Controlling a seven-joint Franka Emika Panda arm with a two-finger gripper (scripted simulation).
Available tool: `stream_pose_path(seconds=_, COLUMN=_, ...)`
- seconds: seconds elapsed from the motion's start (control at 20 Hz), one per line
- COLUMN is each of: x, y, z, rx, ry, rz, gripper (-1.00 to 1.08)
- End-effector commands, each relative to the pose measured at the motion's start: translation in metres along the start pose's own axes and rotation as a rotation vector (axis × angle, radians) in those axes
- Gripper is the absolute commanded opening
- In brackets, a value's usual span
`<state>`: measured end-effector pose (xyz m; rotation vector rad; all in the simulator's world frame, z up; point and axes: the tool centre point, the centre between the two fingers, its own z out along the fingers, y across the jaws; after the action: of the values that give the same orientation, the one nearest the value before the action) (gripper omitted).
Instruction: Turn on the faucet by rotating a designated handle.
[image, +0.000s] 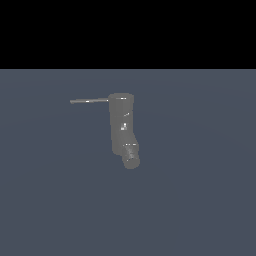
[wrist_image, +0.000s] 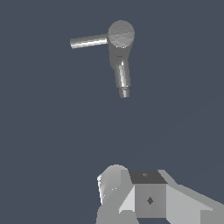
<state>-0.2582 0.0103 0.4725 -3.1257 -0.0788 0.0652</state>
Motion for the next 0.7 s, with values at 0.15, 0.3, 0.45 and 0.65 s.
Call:
stream_pose_path(seconds=0.15, x=0.0, y=-0.001, z=0.001, rx=0.0, ry=0.0, rz=0.005, gripper=-1.0)
stream_pose_path(seconds=0.3, x=0.002, y=-0.004, z=0.003, rx=0.0, ry=0.0, rz=0.019, gripper=-1.0)
stream_pose_path(seconds=0.45, x=0.004, y=-0.009, z=0.008, rx=0.001, ry=0.001, rz=0.042, gripper=-1.0)
stream_pose_path(seconds=0.65, x=0.009, y=-0.019, z=0.016, rx=0.001, ry=0.002, rz=0.088, gripper=-1.0)
